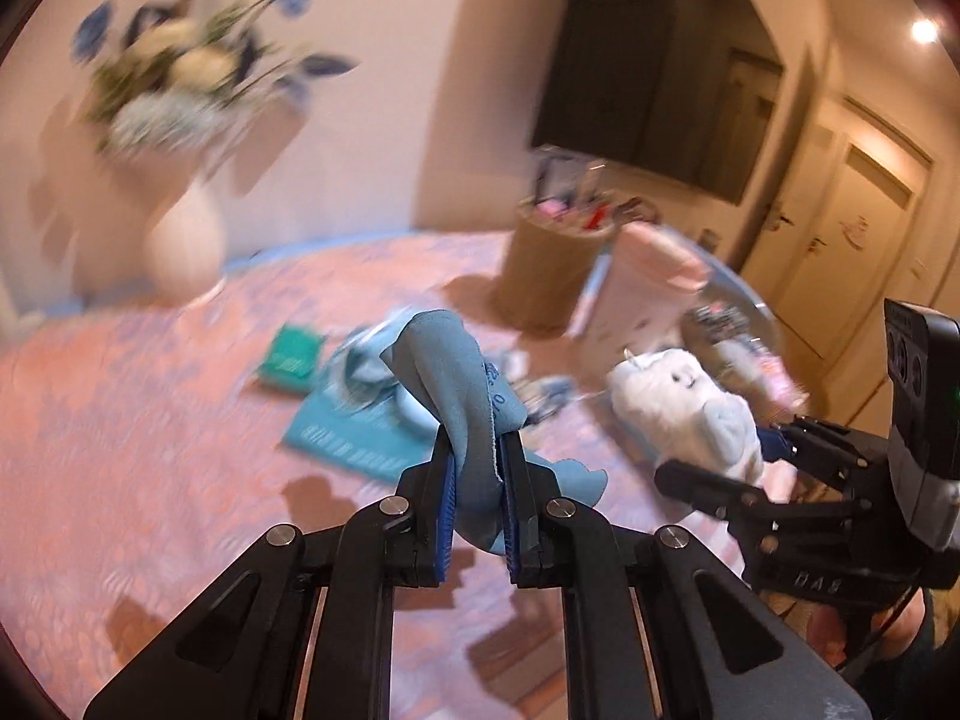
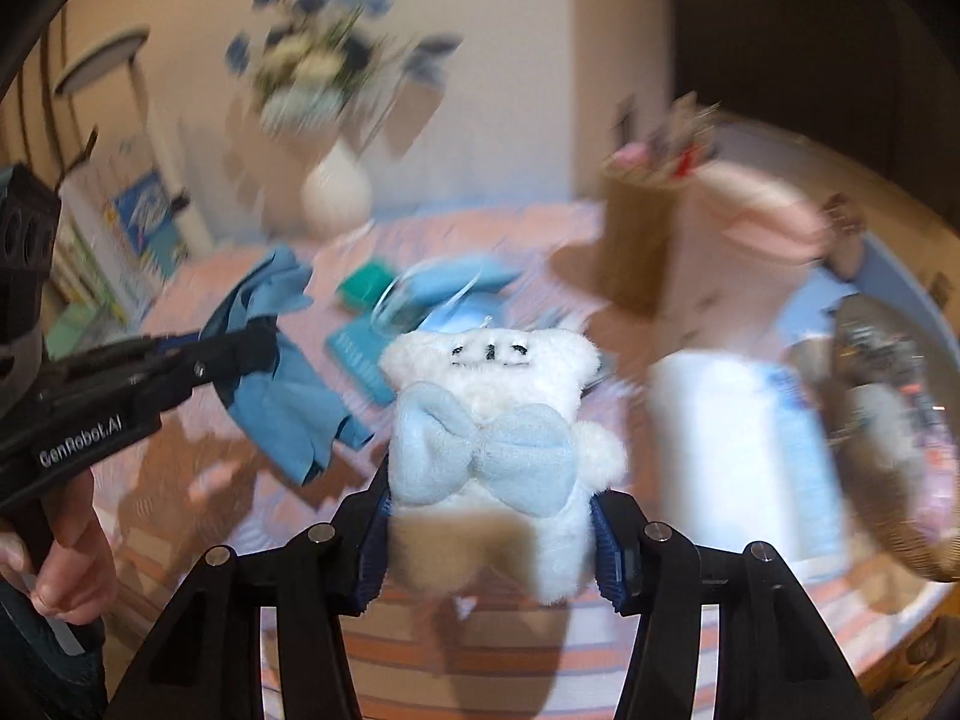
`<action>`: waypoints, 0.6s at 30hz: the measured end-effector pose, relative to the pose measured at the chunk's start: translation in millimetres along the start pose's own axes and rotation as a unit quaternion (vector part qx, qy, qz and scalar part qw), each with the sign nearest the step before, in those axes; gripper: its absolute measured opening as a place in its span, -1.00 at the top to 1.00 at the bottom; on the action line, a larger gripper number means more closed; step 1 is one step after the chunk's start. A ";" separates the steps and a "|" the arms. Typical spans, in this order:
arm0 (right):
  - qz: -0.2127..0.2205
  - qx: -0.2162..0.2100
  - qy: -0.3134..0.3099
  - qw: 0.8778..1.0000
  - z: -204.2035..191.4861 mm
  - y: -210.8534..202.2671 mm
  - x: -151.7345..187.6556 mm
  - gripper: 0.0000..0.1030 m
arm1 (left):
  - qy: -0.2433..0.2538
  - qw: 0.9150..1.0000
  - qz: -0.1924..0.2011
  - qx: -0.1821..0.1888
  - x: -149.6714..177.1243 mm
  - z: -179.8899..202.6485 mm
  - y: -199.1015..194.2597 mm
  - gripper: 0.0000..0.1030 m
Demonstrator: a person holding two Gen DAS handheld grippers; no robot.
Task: Organize books
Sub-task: 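Carry the blue cloth and white plush bear to the basket and release both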
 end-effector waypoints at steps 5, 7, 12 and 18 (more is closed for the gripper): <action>0.024 0.042 0.045 0.998 58.6 -31.7 -2.1 -0.04 | 0.038 0.998 -0.002 0.047 -19.4 55.9 20.6 0.81; 0.029 0.055 0.068 0.996 84.3 -41.2 -1.1 -0.04 | 0.055 0.996 -0.004 0.065 -25.3 79.0 28.2 0.81; 0.044 0.094 0.106 0.989 137.4 -68.5 4.6 -0.04 | 0.098 0.989 -0.009 0.107 -40.6 138.0 53.1 0.81; 0.060 0.127 0.145 0.980 192.0 -93.0 7.3 -0.04 | 0.130 0.982 -0.014 0.133 -61.6 188.7 89.1 0.81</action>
Point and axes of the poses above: each gripper's, at about its wrist camera, not at the fingertips, and y roughly the way its jaws point, z to its right, x to its underside, the point moved 3 cm from there along y, roughly the way its jaws point, and after that the axes turned 5 degrees about -y, right-handed, at the moved point
